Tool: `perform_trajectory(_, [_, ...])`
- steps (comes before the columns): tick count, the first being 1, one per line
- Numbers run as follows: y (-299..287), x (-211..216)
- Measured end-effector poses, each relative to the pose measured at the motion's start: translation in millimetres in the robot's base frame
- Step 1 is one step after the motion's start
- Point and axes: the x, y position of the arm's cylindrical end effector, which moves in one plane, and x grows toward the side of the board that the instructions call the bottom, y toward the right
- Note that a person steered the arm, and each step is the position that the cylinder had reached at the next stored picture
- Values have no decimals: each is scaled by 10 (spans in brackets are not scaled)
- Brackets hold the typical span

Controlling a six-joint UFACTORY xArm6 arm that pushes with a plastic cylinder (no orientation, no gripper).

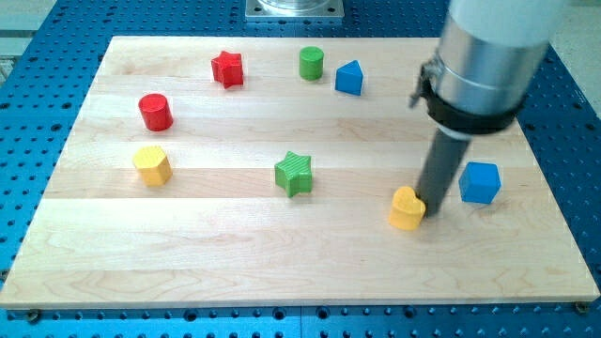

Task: Adjust the yellow heart into green star

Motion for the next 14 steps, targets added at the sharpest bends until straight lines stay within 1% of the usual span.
perform_trajectory(1, [-193,209])
perform_trajectory(2, [-530,-151])
perform_trajectory(3, [-531,-636])
perform_trajectory(4, [-548,-861])
perform_trajectory(5, [-437,-493])
perform_trajectory(6, [-745,-597])
perform_trajectory(7, [-1005,-800])
perform_trajectory(8, [-1067,-734])
perform_trajectory(9, [-1096,-806])
perform_trajectory(10, [-1327,-886])
perform_trajectory(11, [-1337,-751])
perform_trajectory(12, [-969,-861])
perform_trajectory(13, [-569,-1039])
perform_trajectory(14, [-795,-1366])
